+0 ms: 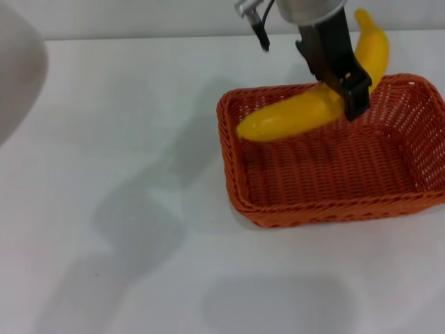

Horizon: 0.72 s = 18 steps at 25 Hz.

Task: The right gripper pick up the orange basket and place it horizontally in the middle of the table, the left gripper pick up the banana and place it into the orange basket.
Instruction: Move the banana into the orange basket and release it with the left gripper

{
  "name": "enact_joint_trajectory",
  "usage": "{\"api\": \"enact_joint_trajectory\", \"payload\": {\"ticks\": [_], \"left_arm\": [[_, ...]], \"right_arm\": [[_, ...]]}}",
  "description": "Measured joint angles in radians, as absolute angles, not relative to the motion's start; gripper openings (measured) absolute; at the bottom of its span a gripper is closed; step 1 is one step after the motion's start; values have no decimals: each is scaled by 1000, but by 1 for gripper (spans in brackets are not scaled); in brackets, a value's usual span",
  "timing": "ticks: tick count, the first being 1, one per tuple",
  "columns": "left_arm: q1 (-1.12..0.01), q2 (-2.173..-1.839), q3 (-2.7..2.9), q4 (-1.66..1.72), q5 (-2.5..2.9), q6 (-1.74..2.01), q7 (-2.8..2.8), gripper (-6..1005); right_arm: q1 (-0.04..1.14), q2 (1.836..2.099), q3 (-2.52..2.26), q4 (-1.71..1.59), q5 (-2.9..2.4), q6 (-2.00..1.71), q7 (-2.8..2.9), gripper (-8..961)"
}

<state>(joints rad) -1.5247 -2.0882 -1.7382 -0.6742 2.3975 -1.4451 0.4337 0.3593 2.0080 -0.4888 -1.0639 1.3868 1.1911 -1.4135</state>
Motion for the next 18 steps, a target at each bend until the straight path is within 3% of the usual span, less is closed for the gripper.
{"api": "enact_joint_trajectory", "payload": {"ticks": [9, 18], "left_arm": [[-1469, -2087, -1705, -681, 2358, -1386, 434, 510], [-1346, -2086, -1712, -837, 2355, -1346, 470, 819]], "right_arm": [[367, 2008, -496, -1047, 1393, 1191, -1424, 760], [364, 2008, -489, -1038, 1393, 1188, -1442, 760]]}}
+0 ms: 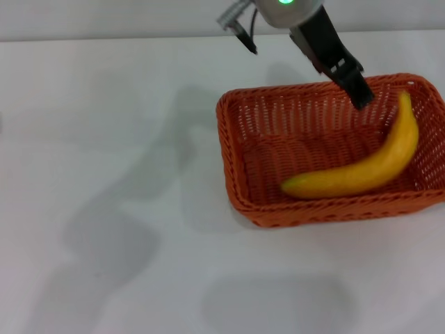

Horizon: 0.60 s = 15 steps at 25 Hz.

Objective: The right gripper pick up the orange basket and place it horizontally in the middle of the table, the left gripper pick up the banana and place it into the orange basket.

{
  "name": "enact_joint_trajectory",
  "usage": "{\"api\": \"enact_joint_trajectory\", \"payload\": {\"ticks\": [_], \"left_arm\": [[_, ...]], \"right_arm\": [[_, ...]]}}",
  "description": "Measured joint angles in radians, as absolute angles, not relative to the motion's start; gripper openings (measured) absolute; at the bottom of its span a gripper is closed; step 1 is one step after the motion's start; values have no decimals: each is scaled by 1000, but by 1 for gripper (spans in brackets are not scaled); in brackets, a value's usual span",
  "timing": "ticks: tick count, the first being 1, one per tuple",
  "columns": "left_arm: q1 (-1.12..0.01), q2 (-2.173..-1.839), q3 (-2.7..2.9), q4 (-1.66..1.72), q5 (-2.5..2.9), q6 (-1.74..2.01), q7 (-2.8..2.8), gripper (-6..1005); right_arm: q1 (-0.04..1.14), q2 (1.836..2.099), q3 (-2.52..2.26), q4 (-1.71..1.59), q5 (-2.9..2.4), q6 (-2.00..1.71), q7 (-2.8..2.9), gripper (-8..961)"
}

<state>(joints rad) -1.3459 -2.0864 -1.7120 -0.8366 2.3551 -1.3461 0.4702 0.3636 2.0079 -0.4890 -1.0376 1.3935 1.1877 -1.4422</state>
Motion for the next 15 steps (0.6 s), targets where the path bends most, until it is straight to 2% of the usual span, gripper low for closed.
{"api": "enact_joint_trajectory", "payload": {"ticks": [2, 6, 15], "left_arm": [[-1276, -2085, -1715, -938, 2355, -1334, 477, 893], [-1095, -2082, -1716, -1159, 2330, -1287, 500, 893], [-516, -2081, -1716, -1574, 2079, -1036, 737, 893]], "right_arm": [[358, 2008, -485, -1037, 1401, 1189, -1454, 760], [333, 2007, -481, -1037, 1446, 1206, -1513, 760], [293, 1998, -464, -928, 1640, 1272, -1771, 760]]}}
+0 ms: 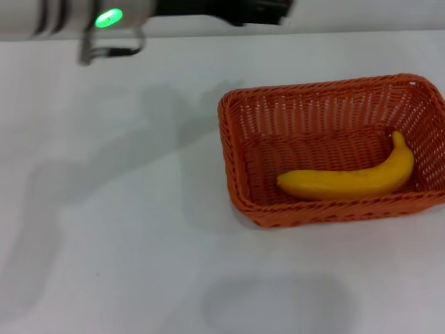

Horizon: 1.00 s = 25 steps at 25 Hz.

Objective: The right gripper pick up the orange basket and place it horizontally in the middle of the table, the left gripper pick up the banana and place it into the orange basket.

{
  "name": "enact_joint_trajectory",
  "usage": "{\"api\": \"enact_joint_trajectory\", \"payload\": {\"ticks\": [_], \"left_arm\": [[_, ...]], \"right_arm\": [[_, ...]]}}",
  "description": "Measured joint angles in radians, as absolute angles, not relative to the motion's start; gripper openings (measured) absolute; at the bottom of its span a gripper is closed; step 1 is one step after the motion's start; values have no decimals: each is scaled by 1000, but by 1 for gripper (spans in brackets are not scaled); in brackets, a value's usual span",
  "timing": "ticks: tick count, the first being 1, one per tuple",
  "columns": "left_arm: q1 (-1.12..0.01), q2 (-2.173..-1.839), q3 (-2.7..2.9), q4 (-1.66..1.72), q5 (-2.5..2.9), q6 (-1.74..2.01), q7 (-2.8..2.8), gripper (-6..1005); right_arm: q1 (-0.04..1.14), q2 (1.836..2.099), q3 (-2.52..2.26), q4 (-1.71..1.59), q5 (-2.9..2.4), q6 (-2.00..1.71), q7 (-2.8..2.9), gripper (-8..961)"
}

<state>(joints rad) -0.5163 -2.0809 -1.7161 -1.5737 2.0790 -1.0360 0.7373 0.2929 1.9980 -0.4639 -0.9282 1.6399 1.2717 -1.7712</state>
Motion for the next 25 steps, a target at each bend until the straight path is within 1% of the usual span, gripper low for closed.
{"api": "enact_joint_trajectory", "payload": {"ticks": [4, 7, 10, 11, 15, 16, 17, 22, 25], "left_arm": [[-303, -2082, -1728, -1610, 1883, -931, 939, 893], [-146, -2084, -1760, -1566, 1633, -894, 1191, 893], [-55, -2084, -1792, -1489, 1405, -916, 1426, 893], [-14, -2084, -1820, -1413, 1270, -957, 1582, 893], [17, -2084, -1880, -1283, 1103, -1058, 1776, 893], [20, -2084, -1913, -1222, 1048, -1113, 1848, 893], [16, -2082, -2006, -1059, 968, -1236, 1970, 893], [11, -2082, -2201, -847, 937, -1423, 2111, 893], [18, -2081, -2282, -782, 935, -1484, 2160, 893]], "right_arm": [[293, 1992, -433, -804, 1730, 1379, -1933, 760], [295, 1991, -404, -732, 1766, 1428, -1991, 759], [287, 1998, -392, -716, 1768, 1427, -1997, 759], [282, 1998, -390, -707, 1768, 1423, -1997, 759], [262, 1999, -376, -664, 1768, 1410, -1997, 759], [259, 2000, -369, -652, 1768, 1409, -1997, 759], [257, 2000, -366, -643, 1768, 1409, -1997, 759], [253, 2002, -362, -566, 1799, 1431, -2061, 759], [247, 2002, -361, -497, 1861, 1461, -2143, 759]]}}
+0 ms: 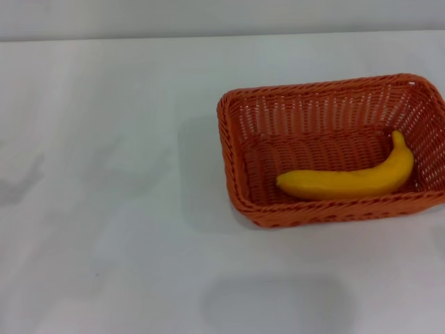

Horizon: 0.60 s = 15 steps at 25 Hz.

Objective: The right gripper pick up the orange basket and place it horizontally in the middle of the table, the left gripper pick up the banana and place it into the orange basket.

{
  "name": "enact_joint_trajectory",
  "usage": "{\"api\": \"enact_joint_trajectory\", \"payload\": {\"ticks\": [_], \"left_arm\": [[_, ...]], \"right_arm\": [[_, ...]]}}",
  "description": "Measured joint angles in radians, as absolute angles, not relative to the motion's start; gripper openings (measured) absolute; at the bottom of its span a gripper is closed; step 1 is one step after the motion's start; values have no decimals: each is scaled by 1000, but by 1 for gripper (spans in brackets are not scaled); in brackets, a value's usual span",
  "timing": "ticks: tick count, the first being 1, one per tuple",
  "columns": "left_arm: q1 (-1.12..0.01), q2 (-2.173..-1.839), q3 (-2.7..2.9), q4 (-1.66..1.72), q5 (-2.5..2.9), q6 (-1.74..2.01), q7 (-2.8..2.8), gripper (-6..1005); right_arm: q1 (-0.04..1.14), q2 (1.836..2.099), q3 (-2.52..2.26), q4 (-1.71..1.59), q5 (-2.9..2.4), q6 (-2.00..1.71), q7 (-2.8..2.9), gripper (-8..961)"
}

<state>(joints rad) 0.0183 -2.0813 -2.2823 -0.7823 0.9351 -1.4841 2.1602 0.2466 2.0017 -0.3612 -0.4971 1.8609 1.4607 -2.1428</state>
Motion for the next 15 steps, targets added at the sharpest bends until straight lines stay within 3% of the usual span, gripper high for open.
{"api": "enact_joint_trajectory", "payload": {"ticks": [15], "left_arm": [[32, -2082, -2378, -688, 888, -1554, 2220, 893]], "right_arm": [[258, 2002, -272, -239, 1937, 1504, -2420, 759]]}}
